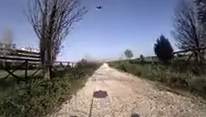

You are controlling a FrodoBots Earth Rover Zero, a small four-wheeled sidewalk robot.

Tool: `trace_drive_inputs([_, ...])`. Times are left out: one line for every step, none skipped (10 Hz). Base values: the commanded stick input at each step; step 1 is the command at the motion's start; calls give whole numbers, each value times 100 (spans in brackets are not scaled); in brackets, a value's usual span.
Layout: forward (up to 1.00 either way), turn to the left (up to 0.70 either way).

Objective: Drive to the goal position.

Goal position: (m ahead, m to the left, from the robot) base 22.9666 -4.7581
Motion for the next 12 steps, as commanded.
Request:
trace_drive_inputs([70, -10])
trace_drive_inputs([70, -15])
trace_drive_inputs([70, -12])
trace_drive_inputs([70, -1])
trace_drive_inputs([70, 0])
trace_drive_inputs([70, 0])
trace_drive_inputs([70, 0])
trace_drive_inputs([70, 0])
trace_drive_inputs([70, 0])
trace_drive_inputs([70, 0])
trace_drive_inputs([70, 0])
trace_drive_inputs([70, 0])
